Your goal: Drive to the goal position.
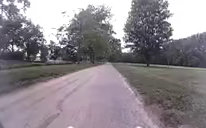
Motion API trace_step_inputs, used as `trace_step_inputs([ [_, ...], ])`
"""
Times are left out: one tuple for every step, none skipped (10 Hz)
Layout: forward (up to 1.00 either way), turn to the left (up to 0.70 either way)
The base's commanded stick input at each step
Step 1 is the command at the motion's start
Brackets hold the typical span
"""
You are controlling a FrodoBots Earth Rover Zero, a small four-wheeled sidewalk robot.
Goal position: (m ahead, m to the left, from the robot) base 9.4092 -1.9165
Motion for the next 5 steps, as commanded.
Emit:
trace_step_inputs([
  [0.7, 0.0],
  [0.7, 0.0],
  [0.7, 0.0],
  [0.7, 0.0],
  [0.7, 0.0],
])
